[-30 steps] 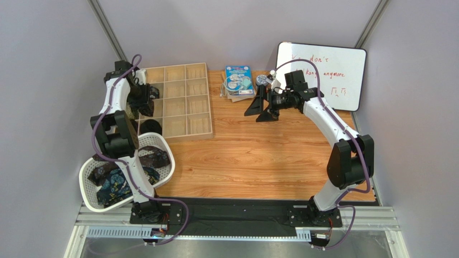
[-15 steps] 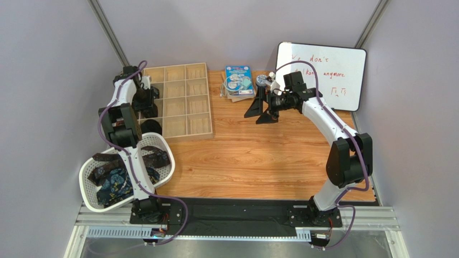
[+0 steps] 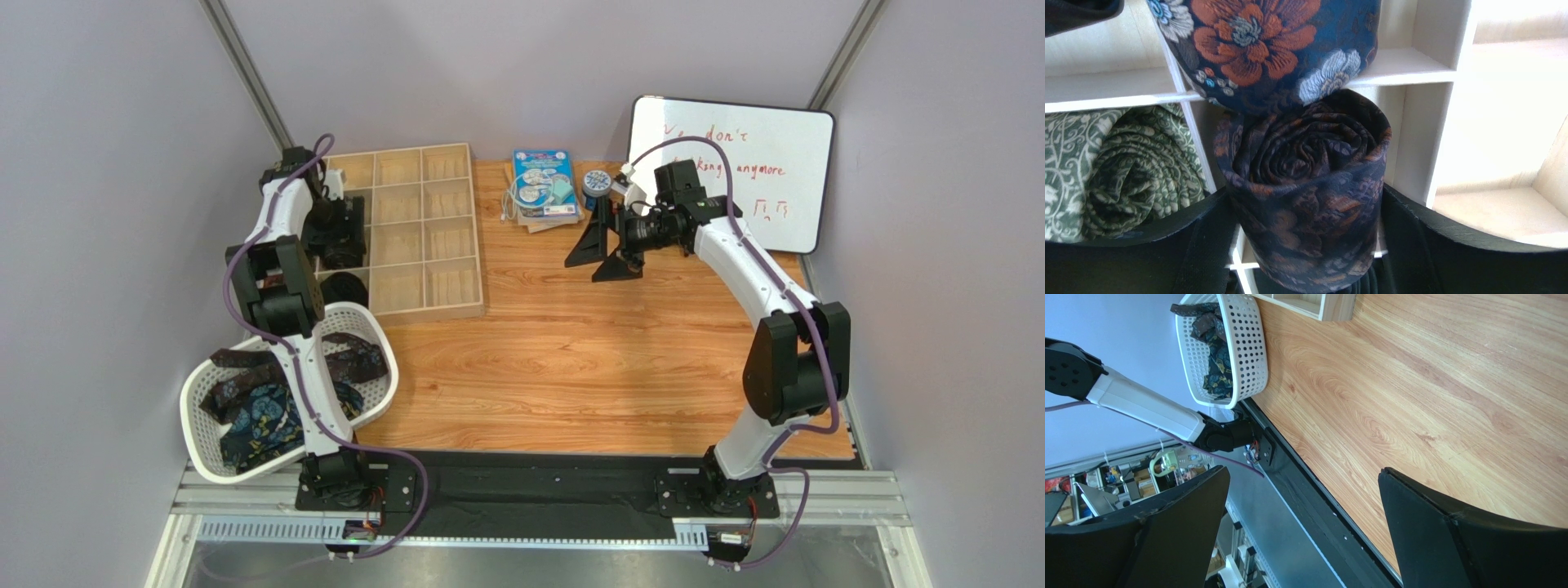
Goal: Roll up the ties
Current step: Place the tie in the storage box, then reset both arms
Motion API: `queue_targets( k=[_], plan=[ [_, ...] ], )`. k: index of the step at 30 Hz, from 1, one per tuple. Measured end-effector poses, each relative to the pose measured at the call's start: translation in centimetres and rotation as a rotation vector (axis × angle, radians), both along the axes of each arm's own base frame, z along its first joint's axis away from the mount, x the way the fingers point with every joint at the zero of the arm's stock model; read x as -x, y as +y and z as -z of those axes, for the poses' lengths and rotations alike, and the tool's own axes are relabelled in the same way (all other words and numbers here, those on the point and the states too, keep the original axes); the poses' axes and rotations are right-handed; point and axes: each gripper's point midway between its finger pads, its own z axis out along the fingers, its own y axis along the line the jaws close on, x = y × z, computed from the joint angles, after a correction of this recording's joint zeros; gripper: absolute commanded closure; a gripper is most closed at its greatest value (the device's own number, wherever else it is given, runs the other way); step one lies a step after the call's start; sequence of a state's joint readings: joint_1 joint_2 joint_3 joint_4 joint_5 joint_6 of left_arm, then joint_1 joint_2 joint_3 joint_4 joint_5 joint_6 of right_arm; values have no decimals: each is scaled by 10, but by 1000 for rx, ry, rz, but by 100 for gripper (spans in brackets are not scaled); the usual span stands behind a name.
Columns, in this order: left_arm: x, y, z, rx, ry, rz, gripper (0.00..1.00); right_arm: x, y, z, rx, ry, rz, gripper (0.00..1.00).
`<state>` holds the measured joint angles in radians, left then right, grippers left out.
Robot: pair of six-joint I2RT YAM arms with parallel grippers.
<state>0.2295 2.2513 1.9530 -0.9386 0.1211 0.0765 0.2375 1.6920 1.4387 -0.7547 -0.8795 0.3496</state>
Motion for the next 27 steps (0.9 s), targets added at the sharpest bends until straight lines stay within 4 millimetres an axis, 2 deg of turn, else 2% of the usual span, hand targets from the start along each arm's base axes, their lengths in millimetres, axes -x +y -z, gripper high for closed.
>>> queue_targets(
  k=[4,7,14,18,21,24,27],
  plan=[
    [-1,-5,-18,5,-19,-1,0,-2,-4,-4,9,-11,-5,0],
    [-5,-4,-45,-6,-70,-2,0,-3,-8,-8,15,-24,-9,0],
    [-4,-6,-126,-38,-223,-7,1,-12,-28,-17,46,-61,17,0],
    [3,-22,-169,-62,-307,31,0,-26,-54,-25,89,-110,67,0],
    [10,-56,-201,-73,-372,116,1,-38,-85,-31,134,-163,133,0],
    [19,-105,-227,-67,-442,230,1,-42,-131,-34,212,-211,228,0],
    [46,-159,-235,-43,-476,355,0,-37,-167,-33,288,-246,297,0]
  ],
)
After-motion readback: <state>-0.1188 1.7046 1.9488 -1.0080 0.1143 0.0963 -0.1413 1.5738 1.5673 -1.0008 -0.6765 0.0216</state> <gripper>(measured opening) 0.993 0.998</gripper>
